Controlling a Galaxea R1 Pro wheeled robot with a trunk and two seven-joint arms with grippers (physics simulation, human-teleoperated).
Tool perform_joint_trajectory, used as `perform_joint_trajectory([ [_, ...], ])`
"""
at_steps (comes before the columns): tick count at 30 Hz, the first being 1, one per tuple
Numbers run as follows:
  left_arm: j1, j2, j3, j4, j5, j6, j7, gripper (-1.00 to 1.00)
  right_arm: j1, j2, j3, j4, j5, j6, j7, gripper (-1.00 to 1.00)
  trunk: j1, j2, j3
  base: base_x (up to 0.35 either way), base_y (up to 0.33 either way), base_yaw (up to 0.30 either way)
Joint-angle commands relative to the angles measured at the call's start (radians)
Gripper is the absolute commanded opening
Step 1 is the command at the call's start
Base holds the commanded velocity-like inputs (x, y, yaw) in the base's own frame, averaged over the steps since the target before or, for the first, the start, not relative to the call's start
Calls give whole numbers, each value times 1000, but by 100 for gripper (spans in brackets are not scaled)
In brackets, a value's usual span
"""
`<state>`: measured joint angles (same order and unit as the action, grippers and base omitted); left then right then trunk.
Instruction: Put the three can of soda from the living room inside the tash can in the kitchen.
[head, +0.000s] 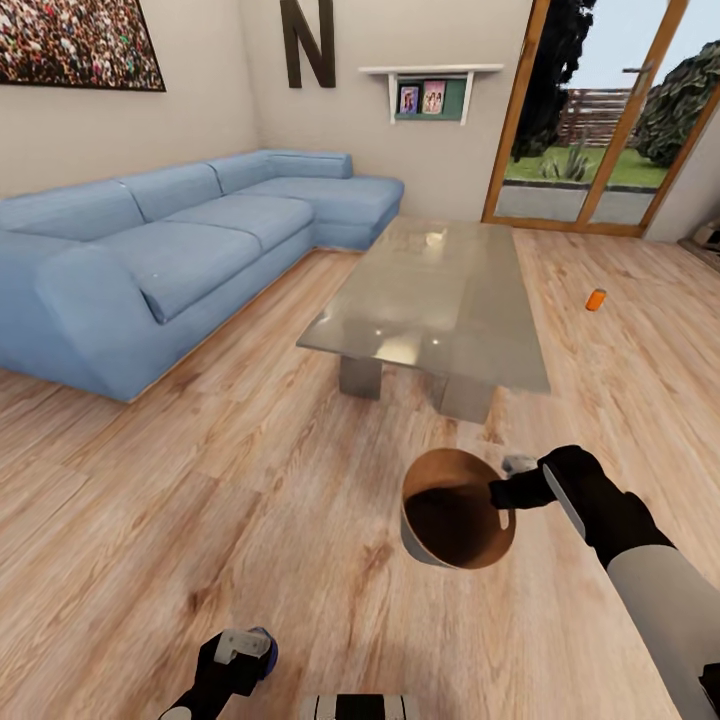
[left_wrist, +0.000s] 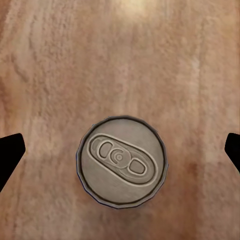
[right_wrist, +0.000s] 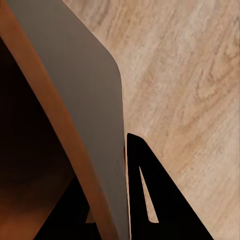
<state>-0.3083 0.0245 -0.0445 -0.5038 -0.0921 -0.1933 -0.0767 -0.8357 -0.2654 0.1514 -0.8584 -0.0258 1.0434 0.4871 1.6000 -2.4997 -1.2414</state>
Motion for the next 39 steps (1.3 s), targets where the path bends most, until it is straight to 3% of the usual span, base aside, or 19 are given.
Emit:
perform_joint_trajectory([
  [1, 0, 0, 0, 0, 0, 0, 0, 100, 0, 0, -1, -3, -21, 4, 6, -100, 0, -1, -4, 0, 0, 0],
  [6, 0, 0, 0, 0, 0, 0, 0, 100, 1, 0, -1, -7, -21, 4, 7, -100, 3, -2, -24, 0, 0, 0],
  [17, 1, 0, 0, -1, 0, 0, 0, 100, 3, 0, -1, -10, -22, 4, 8, -100, 3, -2, -37, 0, 0, 0],
  [39, 3, 0, 0, -8, 0, 0, -2, 100, 6, 1, 0, -12, -22, 4, 8, -100, 3, -2, -45, 73, 13, 0],
])
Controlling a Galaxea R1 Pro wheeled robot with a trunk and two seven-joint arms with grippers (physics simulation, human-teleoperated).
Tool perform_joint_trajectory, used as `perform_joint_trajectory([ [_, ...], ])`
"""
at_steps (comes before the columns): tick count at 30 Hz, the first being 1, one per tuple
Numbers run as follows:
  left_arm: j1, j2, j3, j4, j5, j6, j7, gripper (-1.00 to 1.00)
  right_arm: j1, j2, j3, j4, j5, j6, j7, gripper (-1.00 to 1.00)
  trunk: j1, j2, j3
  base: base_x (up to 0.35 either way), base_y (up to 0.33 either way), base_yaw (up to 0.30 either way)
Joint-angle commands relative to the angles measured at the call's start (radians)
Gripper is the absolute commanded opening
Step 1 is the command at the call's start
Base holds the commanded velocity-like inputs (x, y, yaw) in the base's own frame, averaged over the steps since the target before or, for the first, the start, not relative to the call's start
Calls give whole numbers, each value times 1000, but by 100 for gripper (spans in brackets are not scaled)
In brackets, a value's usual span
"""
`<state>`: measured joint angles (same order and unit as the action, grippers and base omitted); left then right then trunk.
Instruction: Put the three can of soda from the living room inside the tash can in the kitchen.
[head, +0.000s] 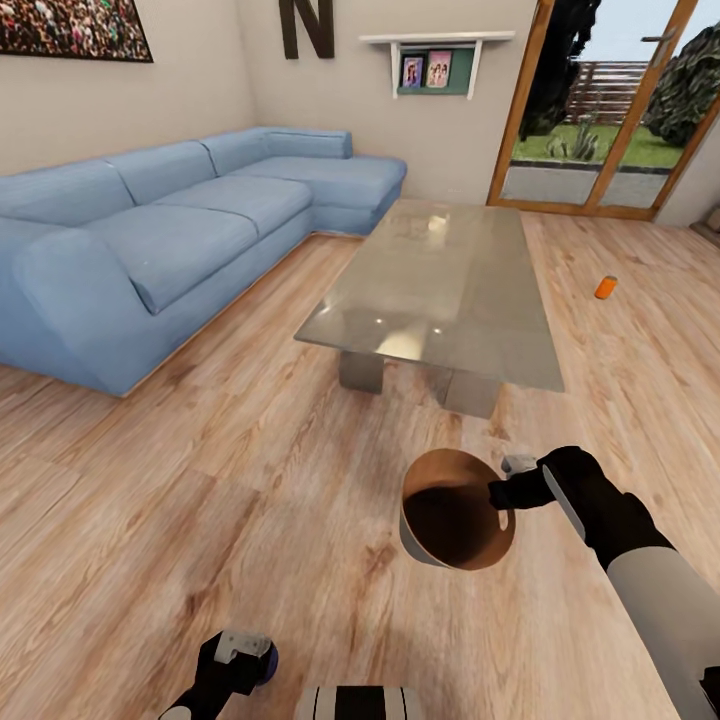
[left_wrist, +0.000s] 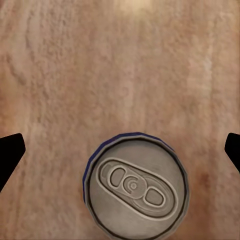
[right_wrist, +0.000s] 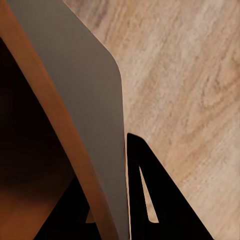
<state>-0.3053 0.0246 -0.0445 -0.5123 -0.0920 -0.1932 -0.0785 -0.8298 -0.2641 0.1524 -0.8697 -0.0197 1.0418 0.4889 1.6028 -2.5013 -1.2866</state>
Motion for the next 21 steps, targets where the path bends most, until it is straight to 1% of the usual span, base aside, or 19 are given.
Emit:
perform_joint_trajectory([
  [1, 0, 0, 0, 0, 1, 0, 0, 100, 0, 0, -1, 0, -28, 5, 7, -100, 0, 0, 0, 4, 1, 0],
  [4, 0, 0, 0, 1, 1, 0, 0, 100, 0, 0, -1, 0, -28, 5, 7, -100, 0, 0, -1, 3, 0, 0],
  [15, 0, 0, -1, 4, 0, 1, -1, 100, 0, 0, -1, 0, -28, 5, 7, -100, 5, -3, -48, 0, 0, 0],
  [21, 0, 0, 0, 1, 0, 1, -1, 100, 0, 1, 0, 0, -27, 5, 7, -100, 5, -3, -53, 0, 0, 0],
])
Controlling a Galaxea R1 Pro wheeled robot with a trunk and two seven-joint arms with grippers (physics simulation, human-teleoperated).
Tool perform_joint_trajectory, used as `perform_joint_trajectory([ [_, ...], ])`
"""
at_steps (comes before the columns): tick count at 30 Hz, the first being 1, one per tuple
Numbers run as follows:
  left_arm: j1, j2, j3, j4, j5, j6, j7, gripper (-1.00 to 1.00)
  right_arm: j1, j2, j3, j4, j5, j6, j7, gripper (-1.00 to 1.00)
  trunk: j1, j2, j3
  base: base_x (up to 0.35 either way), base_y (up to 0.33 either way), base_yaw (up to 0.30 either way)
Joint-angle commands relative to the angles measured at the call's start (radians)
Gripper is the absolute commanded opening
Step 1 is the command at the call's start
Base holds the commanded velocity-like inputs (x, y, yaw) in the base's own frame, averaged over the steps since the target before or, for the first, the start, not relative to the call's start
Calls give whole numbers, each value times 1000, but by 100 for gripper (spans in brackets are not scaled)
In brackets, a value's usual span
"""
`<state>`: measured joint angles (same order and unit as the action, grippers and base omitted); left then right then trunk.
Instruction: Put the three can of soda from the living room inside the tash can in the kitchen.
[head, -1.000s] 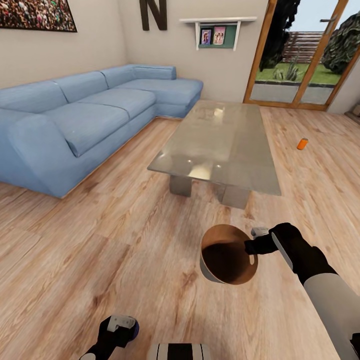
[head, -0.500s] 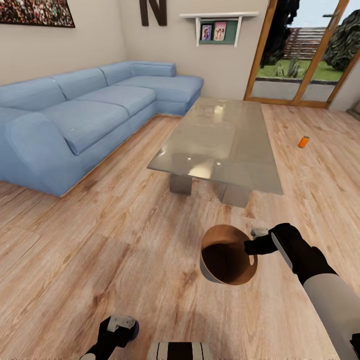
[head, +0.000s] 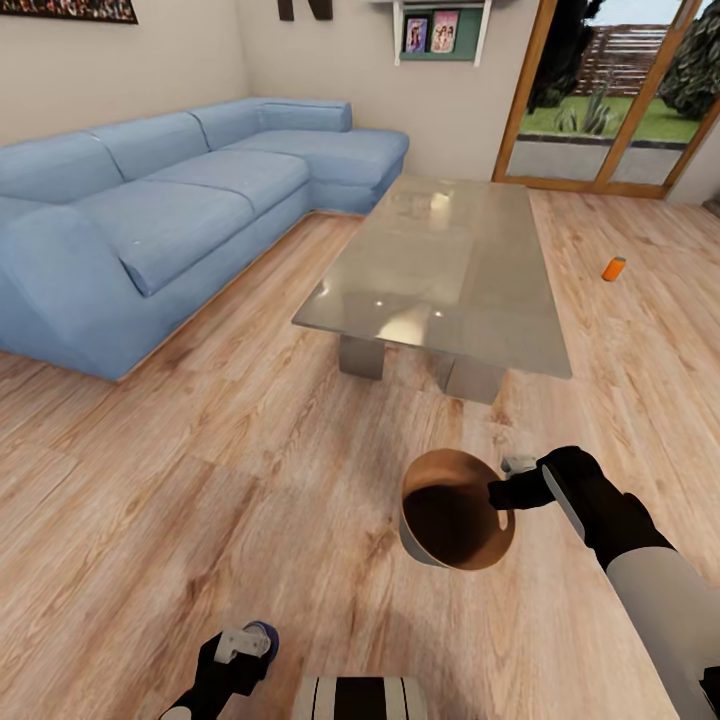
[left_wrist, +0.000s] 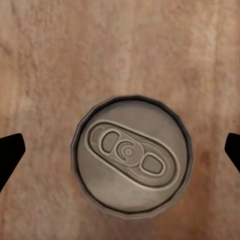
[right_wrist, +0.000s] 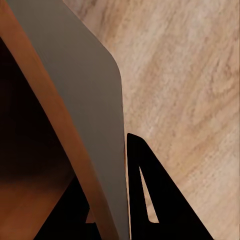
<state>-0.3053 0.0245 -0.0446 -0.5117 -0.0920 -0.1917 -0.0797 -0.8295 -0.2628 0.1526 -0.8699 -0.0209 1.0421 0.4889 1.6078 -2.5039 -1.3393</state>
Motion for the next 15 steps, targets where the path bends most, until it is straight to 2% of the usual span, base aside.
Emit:
perform_joint_trajectory([
  [1, 0, 0, 0, 0, 0, 0, 0, 100, 0, 0, 0, 0, -26, 5, 7, -100, 0, 0, -1, 0, 0, 0],
  [4, 0, 0, 0, -1, 1, 0, 1, 100, 0, 0, 0, 0, -26, 5, 7, -100, 0, 0, -3, 0, 0, 0],
  [11, 0, 0, 0, -1, 1, 1, 0, 100, 0, 1, 1, 0, -26, 5, 7, -100, 3, -2, -35, 0, 0, 0],
  [15, 0, 0, 1, -1, 2, 1, 0, 100, 0, 1, 1, 0, -26, 5, 7, -100, 3, -2, -38, 0, 0, 0],
])
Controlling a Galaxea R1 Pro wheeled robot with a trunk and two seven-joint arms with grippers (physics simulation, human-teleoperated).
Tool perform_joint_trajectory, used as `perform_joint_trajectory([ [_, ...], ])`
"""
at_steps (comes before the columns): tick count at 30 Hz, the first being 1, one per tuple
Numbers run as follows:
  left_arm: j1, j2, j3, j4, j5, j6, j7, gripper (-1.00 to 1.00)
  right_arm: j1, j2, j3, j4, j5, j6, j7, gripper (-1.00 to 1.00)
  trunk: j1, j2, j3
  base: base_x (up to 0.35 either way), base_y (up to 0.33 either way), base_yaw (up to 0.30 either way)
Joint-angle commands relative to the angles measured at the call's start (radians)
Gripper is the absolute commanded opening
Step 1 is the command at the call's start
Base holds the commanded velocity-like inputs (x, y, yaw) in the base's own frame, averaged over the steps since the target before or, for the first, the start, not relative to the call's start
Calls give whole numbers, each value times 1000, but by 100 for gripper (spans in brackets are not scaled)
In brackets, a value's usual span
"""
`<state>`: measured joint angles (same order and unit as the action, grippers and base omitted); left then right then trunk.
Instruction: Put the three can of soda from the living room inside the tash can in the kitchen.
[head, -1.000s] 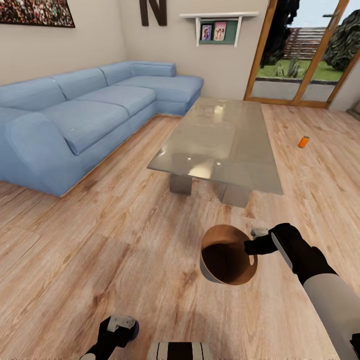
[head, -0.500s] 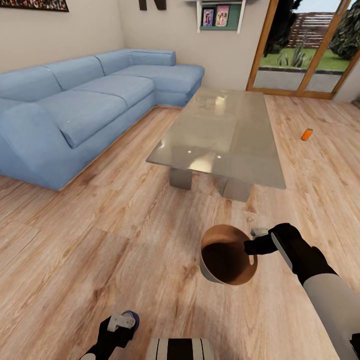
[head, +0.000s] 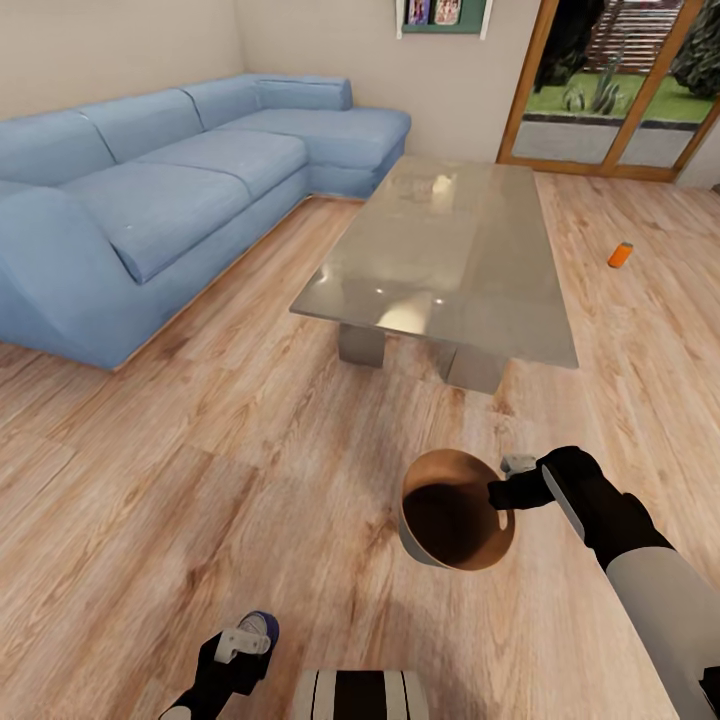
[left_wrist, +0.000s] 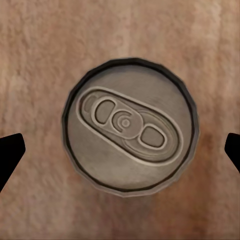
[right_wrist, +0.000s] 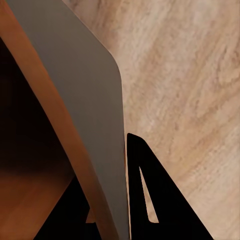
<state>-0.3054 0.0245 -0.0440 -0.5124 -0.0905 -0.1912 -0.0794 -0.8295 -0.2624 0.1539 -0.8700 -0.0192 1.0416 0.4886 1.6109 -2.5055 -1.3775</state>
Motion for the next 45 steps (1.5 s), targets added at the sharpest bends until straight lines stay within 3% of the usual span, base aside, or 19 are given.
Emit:
perform_joint_trajectory([
  [1, 0, 0, 0, 0, 0, 0, 0, 100, 0, 0, -1, 0, -28, 6, 7, -100, 0, 0, -1, 0, 0, 0],
  [22, 0, 0, 1, -1, 1, 0, 1, 100, 21, 0, -2, -43, -17, 6, 6, -100, 0, 0, -6, 59, 0, 0],
  [30, -1, -1, 1, 0, 4, 2, 2, 100, 22, 0, -2, -43, -17, 6, 6, -100, 3, -2, -37, 1, 0, 0],
  [37, 0, 0, 1, -1, 6, 0, 3, 100, 22, 0, -2, -43, -20, 6, 6, -100, 3, -2, -43, 0, 0, 0],
  [38, 0, 0, 1, -1, 6, 0, 3, -100, 22, 0, -2, -43, -20, 6, 6, -100, 3, -2, -43, 0, 0, 0],
  [45, 0, 0, 1, -2, 6, 2, 4, -100, 21, 0, -2, -43, -23, 6, 7, -100, 3, -2, -44, 0, 0, 0],
])
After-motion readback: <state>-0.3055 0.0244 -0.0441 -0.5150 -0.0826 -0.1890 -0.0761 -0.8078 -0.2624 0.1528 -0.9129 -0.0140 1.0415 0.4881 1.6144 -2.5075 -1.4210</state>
